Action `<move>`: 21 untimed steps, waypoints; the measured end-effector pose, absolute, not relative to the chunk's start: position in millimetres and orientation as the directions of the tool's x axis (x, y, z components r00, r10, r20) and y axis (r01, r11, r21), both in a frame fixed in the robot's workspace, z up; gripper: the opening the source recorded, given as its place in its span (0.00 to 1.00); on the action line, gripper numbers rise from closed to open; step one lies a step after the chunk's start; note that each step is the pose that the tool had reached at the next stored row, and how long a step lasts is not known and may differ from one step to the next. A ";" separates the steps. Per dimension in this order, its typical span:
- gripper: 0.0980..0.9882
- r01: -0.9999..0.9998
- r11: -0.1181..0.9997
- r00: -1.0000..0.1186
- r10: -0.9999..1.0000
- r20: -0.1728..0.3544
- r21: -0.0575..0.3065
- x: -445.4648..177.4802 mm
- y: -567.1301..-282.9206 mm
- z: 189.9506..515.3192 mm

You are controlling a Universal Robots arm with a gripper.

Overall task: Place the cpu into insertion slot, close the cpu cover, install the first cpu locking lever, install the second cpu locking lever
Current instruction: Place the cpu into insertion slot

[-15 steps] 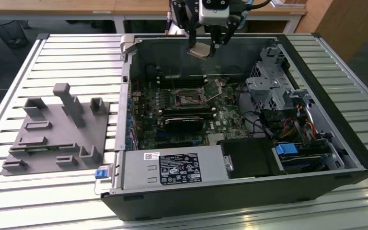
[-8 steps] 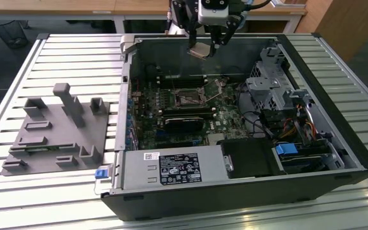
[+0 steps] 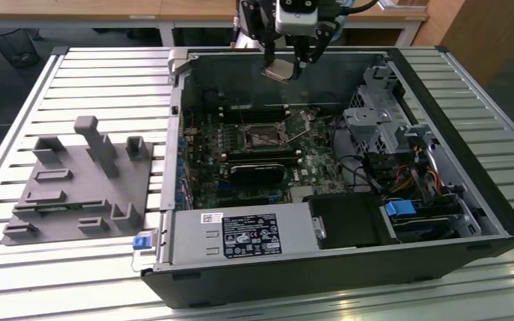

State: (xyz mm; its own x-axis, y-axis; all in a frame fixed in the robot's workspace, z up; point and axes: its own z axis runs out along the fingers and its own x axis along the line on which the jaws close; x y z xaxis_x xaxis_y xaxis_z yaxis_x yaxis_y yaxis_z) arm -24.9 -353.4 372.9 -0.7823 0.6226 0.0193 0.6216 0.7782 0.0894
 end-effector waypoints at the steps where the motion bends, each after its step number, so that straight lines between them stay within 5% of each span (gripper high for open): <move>1: 0.50 0.624 0.777 -0.781 0.625 0.019 0.089 -24.9 -353.4 372.9; 21: 0.50 0.660 0.746 -0.750 0.661 0.019 0.089 -24.9 -353.4 372.8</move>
